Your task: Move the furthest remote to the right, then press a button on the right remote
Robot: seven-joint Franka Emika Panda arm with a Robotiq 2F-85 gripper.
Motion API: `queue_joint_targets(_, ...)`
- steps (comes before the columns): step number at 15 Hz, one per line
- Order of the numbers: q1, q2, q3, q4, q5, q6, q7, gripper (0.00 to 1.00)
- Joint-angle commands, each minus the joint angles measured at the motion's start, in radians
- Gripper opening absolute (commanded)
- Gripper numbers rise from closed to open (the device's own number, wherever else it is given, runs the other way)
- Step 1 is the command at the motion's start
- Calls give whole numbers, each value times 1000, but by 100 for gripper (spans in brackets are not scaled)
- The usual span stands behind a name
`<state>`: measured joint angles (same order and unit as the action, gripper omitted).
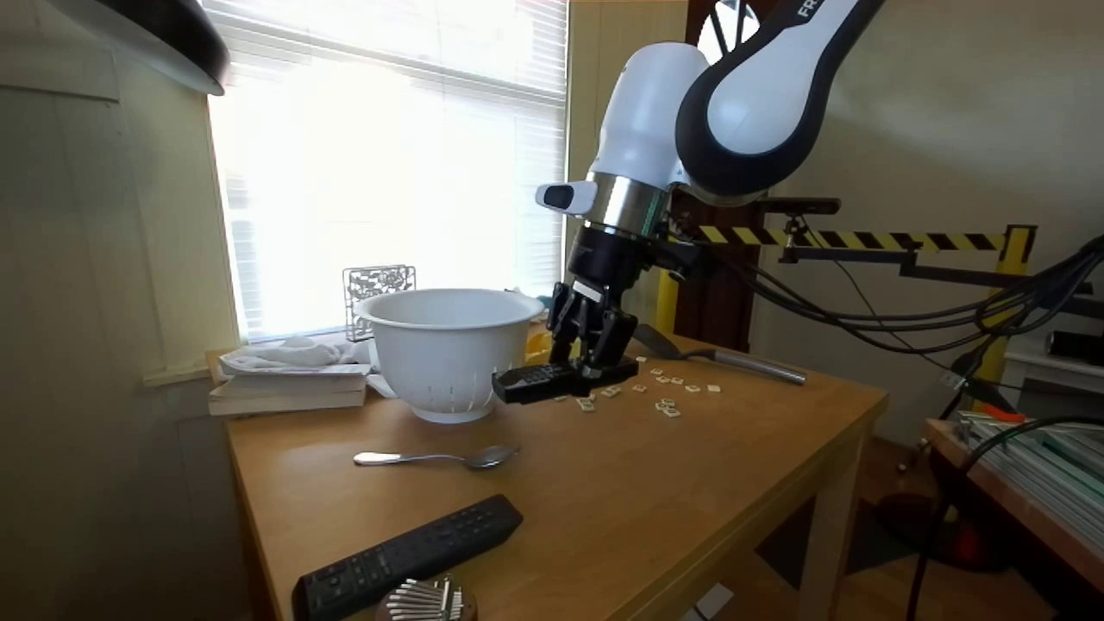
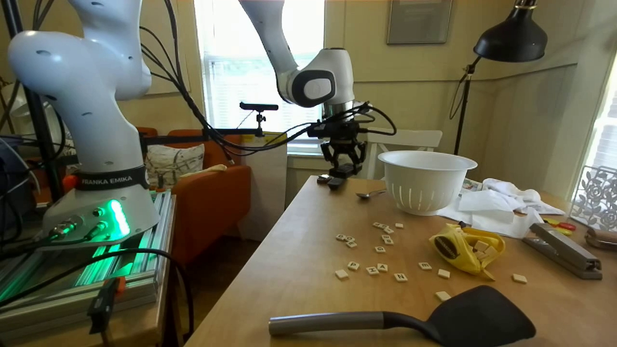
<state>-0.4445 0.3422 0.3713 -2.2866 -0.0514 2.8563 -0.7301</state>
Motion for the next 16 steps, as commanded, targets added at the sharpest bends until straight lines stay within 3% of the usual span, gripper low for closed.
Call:
queue_joint_targets(1, 3, 21, -5, 13, 78, 1, -176, 36)
queue_joint_targets(8, -46, 70, -71, -11, 199, 83, -302, 36)
queue_joint_targets(13, -26, 136, -136, -47, 144, 307, -206, 36)
queue_joint_targets(16, -18, 170, -159, -58, 89, 351, -135, 36)
